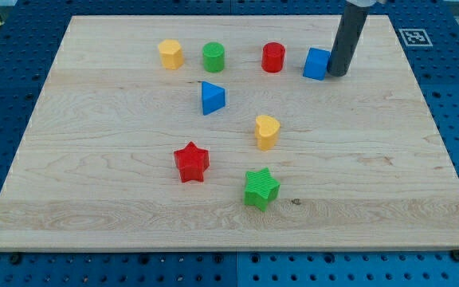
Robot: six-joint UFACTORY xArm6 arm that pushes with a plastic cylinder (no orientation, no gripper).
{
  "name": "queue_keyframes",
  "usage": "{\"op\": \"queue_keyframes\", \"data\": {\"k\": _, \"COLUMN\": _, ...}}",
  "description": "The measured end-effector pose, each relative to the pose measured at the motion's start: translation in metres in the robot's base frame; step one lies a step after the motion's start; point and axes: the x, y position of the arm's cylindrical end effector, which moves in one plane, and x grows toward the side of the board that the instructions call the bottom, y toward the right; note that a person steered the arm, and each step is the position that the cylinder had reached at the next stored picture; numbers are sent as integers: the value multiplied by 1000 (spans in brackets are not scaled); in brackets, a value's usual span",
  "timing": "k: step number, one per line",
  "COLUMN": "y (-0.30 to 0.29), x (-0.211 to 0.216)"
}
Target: Slide the blue cube parallel to the right of the red circle
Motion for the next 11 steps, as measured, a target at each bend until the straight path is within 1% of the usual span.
{"op": "queue_keyframes", "data": {"k": 1, "y": 15, "x": 20}}
{"op": "queue_keyframes", "data": {"k": 2, "y": 19, "x": 47}}
{"op": "queue_keyframes", "data": {"k": 4, "y": -47, "x": 45}}
{"op": "queue_keyframes", "data": {"k": 5, "y": -50, "x": 38}}
{"op": "queue_keyframes", "data": {"k": 6, "y": -51, "x": 21}}
{"op": "queue_keyframes", "data": {"k": 7, "y": -51, "x": 21}}
{"op": "queue_keyframes", "data": {"k": 9, "y": -51, "x": -1}}
{"op": "queue_keyframes", "data": {"k": 10, "y": -51, "x": 3}}
{"op": "queue_keyframes", "data": {"k": 11, "y": -51, "x": 32}}
